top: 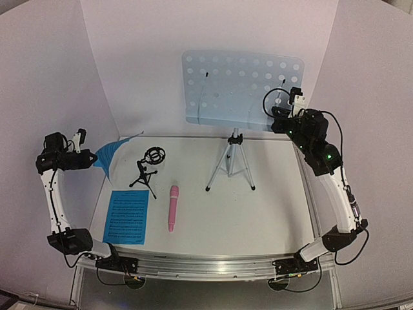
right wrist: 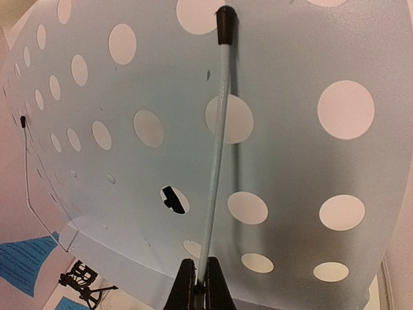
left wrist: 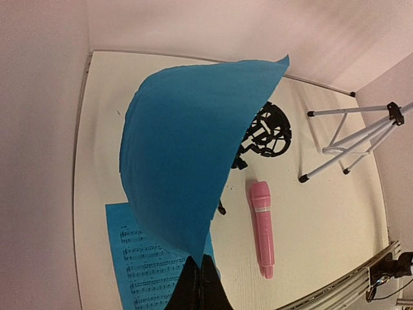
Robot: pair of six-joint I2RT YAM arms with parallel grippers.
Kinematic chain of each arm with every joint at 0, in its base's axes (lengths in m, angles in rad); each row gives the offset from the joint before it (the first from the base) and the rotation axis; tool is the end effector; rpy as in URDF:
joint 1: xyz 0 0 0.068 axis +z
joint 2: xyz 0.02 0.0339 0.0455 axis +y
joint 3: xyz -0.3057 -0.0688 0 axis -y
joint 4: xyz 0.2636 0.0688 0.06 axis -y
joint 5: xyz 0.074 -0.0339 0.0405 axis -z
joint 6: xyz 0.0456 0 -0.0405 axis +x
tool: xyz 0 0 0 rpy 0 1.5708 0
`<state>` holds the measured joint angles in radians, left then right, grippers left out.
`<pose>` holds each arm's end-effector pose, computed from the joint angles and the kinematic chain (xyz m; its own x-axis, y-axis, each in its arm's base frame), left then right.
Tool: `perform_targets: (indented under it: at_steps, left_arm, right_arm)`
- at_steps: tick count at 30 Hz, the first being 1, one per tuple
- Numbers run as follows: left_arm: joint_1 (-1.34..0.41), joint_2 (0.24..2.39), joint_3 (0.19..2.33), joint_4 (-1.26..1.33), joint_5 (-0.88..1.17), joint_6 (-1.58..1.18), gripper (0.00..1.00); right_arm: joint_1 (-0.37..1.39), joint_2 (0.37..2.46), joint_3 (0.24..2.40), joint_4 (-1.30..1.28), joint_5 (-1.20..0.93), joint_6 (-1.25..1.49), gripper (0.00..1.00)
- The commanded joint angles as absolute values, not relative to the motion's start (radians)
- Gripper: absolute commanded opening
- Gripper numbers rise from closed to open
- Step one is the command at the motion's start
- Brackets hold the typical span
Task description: Pack up the instrument practice props
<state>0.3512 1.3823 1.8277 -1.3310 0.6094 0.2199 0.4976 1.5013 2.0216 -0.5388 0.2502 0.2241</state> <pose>0.2393 0.0599 0.4952 -0.6969 -0.0648 -0.7143 0.2152 0.9311 -0.2945 0.2829 0.1408 0.5994 -0.0703 0.2068 -0.9758 -0.2352 0.9473 0.2177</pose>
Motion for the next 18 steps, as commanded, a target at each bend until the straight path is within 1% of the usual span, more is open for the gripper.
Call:
perform_targets:
  at_steps: [1,10,15,18]
  left_arm:
    - [0.382,1.349,1.808,-1.684,0.561,0.204,0.00]
    - [0.384,1.413,1.787,-1.714,0.416,0.278,0.00]
    - [0.385,1.444,1.619,-1.716,0.452,0.346,0.00]
    - [0.385,1.436,1.556,-1.716,0.485,0.381,0.00]
  right_arm:
    - [0.501,1.500,2.051,-0.517,0.195,0.253,0.00]
    - [0.501,1.502,2.034,-0.517,0.201,0.248,0.00]
    - [0.501,1.509,2.021,-0.517,0.200,0.250,0.00]
    - [0.501,1.511,2.027,-0.517,0.190,0.252,0.01]
